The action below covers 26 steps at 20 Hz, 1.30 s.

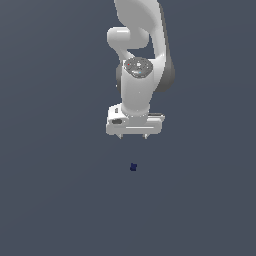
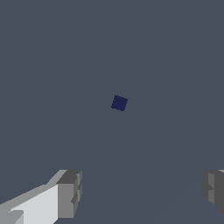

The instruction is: Pick up the object and move it to a goal position.

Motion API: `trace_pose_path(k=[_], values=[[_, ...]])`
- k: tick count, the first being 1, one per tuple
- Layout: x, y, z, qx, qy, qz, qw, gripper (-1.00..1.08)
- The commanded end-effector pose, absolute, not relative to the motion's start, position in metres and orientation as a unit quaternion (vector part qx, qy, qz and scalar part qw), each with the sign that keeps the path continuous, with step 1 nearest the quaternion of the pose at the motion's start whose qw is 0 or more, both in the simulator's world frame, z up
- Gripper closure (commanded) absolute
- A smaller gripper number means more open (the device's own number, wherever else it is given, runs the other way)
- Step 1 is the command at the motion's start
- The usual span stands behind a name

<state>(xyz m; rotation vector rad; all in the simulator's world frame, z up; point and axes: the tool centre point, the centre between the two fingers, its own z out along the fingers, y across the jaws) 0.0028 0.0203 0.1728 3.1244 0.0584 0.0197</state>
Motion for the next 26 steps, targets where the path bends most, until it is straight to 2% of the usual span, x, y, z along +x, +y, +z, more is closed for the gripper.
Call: trace_pose_path(k=[1, 13, 26], values=[[0.003, 0.023, 0.173, 1.0, 0.023, 0.006, 0.012, -0.92], [0.016, 0.023, 0.157, 1.0, -0.003, 0.005, 0.008, -0.92], [0.057, 0.025, 0.09, 0.995, -0.102, 0.001, 0.001, -0.92]])
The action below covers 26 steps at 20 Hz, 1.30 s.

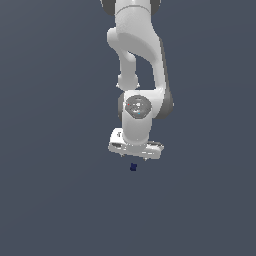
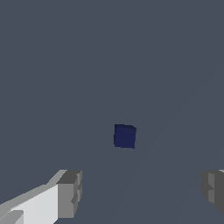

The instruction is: Pick up the object and move it to a goal position.

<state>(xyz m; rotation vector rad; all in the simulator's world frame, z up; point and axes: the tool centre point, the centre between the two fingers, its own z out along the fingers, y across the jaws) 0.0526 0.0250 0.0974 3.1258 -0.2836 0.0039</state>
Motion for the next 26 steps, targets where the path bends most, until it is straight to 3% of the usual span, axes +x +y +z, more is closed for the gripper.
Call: trace_pose_path(k=[1, 16, 26], values=[[0.059, 0.025, 0.085, 0.994, -0.108, 0.001, 0.001, -0.92], [0.067, 0.026, 0.058, 0.991, -0.134, 0.0, 0.0, -0.92], [0.067, 0.026, 0.015, 0.991, -0.135, 0.0, 0.0, -0.92]])
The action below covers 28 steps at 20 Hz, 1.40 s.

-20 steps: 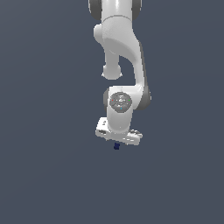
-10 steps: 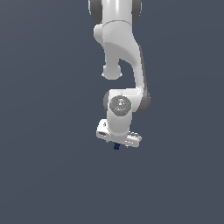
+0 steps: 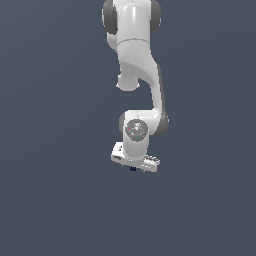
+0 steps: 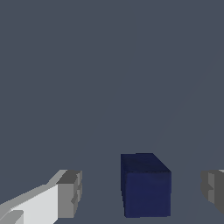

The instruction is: Pick up the object and move it to a goal position.

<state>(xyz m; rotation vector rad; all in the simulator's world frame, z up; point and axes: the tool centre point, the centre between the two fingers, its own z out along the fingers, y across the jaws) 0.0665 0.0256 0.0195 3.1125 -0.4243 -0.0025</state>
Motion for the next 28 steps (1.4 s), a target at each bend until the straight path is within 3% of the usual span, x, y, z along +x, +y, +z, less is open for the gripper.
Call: trace_pose_path(k=[1, 4, 5, 19, 28], values=[[0.067, 0.026, 0.014, 0.991, -0.135, 0.0, 0.0, -0.92], [0.068, 0.026, 0.013, 0.991, -0.135, 0.0, 0.0, -0.92], [0.068, 0.026, 0.013, 0.991, -0.135, 0.0, 0.0, 1.08], [0.066, 0.027, 0.013, 0.991, -0.135, 0.0, 0.0, 1.08], [0.045, 0.035, 0.015, 0.991, -0.135, 0.0, 0.0, 1.08]])
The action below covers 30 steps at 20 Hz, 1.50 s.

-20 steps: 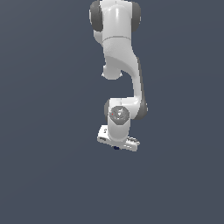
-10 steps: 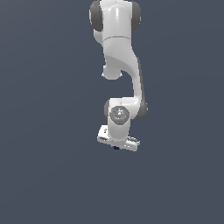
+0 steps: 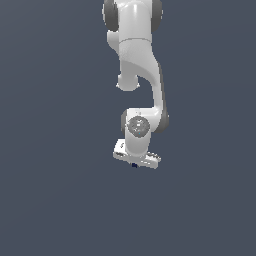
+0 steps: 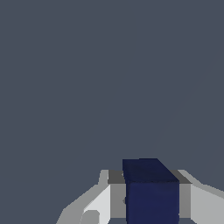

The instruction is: Pick up the object and move it to a goal position.

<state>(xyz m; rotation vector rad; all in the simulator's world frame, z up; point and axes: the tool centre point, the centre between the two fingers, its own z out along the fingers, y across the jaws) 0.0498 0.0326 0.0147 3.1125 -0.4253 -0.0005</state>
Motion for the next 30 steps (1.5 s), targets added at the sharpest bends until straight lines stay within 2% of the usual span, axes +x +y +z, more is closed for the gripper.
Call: trace_pose_path(k=[1, 19, 30], values=[[0.041, 0.036, 0.016, 0.991, -0.135, 0.0, 0.0, 1.08], [-0.058, 0.076, 0.024, 0.991, -0.135, 0.0, 0.0, 1.08], [-0.08, 0.086, 0.026, 0.991, -0.135, 0.0, 0.0, 1.08]])
